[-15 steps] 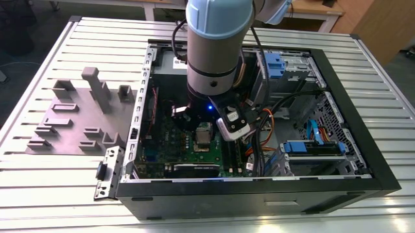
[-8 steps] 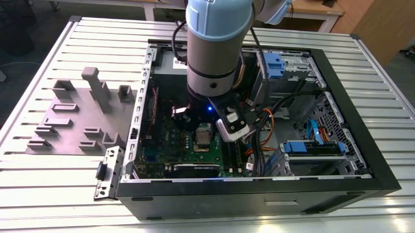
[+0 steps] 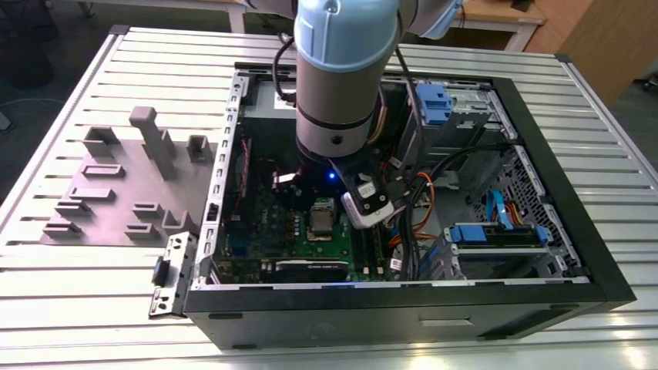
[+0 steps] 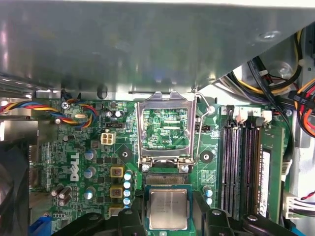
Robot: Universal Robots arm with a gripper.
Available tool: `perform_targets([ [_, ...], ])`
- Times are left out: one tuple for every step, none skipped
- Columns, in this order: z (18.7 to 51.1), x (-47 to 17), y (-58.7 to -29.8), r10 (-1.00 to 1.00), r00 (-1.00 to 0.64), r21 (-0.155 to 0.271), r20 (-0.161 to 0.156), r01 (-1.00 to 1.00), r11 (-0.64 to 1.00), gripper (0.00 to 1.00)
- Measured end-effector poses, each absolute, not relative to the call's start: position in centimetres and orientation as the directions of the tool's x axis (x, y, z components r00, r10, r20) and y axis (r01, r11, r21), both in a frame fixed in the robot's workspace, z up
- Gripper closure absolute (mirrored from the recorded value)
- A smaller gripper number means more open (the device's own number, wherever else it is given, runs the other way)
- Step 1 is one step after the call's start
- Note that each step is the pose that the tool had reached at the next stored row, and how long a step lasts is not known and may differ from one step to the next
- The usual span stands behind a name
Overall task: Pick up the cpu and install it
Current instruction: 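Place the cpu into insertion slot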
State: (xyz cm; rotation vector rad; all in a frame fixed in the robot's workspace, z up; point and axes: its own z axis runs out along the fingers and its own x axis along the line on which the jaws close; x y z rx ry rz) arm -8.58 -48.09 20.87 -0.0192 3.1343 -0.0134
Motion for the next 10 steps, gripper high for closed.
perform_targets([
  [20.72,-8.6,-48.08,-0.012,-1.0,-0.008,-0.007,-0.012,1.0,0.53],
  [20.57,-8.63,-48.07,-0.012,-1.0,-0.008,-0.007,-0.012,1.0,0.53],
  [20.45,-8.63,-48.07,-0.012,-1.0,-0.008,-0.007,-0.012,1.0,0.53],
  [20.36,-8.66,-48.07,-0.012,-1.0,-0.008,-0.007,-0.012,1.0,0.53],
  [20.27,-8.68,-48.07,-0.012,-1.0,-0.008,-0.007,-0.012,1.0,0.53],
  [20.18,-8.7,-48.07,-0.012,-1.0,-0.008,-0.007,-0.012,1.0,0.53],
  [20.07,-8.72,-48.08,-0.012,-1.0,-0.007,-0.007,-0.012,1.0,0.53],
  [19.95,-8.72,-48.08,-0.012,-1.0,-0.006,-0.007,-0.012,1.0,0.53],
  [19.83,-8.72,-48.08,-0.012,-1.0,-0.005,-0.007,-0.012,1.0,0.53],
  [19.75,-8.73,-48.11,-0.012,-1.0,-0.005,-0.007,-0.012,1.0,0.53],
])
